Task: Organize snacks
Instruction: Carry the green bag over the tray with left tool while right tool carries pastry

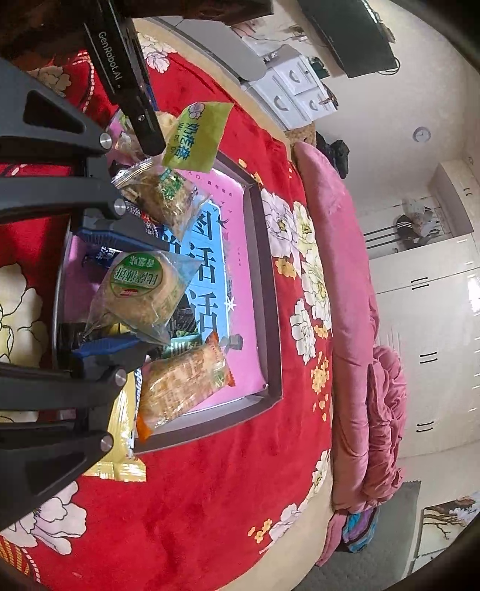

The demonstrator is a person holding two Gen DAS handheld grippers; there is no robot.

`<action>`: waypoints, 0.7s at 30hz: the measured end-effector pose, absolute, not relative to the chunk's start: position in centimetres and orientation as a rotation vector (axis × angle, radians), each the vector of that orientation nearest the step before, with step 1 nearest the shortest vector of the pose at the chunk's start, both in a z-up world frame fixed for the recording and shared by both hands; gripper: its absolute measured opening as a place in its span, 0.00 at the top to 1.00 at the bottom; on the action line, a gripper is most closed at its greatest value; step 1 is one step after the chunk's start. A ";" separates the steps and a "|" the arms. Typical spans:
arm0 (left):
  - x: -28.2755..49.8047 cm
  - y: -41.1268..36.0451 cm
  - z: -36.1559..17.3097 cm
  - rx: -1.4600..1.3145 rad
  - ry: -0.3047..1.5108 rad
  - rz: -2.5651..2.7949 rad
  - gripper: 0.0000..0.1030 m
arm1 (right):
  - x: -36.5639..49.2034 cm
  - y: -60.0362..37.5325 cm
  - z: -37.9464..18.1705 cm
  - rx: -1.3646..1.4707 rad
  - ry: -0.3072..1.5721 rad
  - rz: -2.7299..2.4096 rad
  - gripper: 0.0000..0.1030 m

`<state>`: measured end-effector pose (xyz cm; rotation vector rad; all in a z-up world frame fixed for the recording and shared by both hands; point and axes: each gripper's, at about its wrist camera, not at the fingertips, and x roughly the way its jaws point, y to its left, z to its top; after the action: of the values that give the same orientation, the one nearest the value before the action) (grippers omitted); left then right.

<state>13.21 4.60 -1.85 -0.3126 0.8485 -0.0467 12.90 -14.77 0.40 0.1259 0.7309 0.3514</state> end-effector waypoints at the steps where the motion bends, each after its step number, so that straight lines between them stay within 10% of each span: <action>1: 13.3 4.6 -1.8 -0.312 0.848 -0.046 0.64 | 12.9 -14.7 0.4 0.118 0.732 0.348 0.60; 21: 13.4 4.2 -1.9 -0.296 0.846 -0.048 0.61 | 13.1 -15.1 -0.4 0.123 0.766 0.331 0.58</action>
<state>13.36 4.24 -1.86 -0.2964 0.8462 -0.0479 13.11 -15.10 -0.36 0.1232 0.7658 0.3315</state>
